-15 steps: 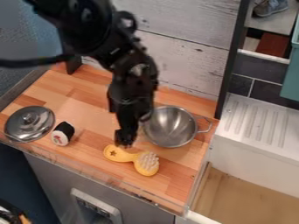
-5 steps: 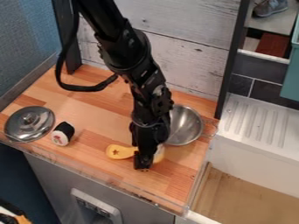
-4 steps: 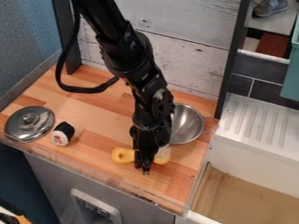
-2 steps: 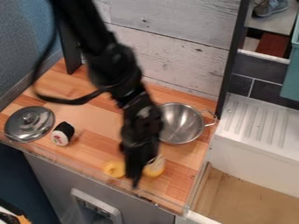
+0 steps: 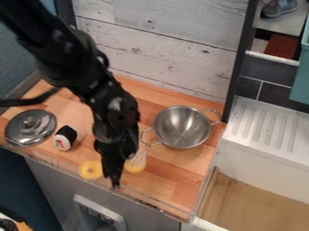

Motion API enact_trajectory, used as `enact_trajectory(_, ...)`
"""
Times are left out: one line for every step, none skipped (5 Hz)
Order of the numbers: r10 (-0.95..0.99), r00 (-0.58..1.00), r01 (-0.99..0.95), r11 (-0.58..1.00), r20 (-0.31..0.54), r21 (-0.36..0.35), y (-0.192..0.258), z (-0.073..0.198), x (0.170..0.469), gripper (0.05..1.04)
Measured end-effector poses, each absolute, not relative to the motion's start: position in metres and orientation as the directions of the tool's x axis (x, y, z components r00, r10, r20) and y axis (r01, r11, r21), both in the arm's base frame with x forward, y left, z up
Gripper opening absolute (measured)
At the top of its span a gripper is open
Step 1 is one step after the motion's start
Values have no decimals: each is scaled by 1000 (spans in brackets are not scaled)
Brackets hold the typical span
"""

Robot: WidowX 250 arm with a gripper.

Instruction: Move the yellow brush from right bottom corner to the left upper side

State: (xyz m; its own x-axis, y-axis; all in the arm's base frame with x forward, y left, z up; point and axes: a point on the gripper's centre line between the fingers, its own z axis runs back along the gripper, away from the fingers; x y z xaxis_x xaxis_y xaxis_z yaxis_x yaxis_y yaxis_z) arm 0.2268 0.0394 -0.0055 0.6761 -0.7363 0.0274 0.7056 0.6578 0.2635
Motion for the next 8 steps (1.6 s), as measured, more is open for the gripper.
enact_trajectory(-707,705,661,683,52,310,51,12,230,332)
enact_trajectory(-654,752,594,725,80,349,71,28,248,332)
enact_trajectory(-608,791,549,750,60,368,96,30,274,332)
enact_trajectory(-570,822,525,765,11,374,134,21,303,332)
enact_trajectory(-559,829,519,777,12,356,166,16,323,332)
enact_trajectory(-547,837,524,786,-27,330,192,2,337,332)
enact_trajectory(-522,852,507,798,-47,326,211,-4,349,332)
enact_trajectory(-492,867,490,818,-74,303,226,-18,349,332)
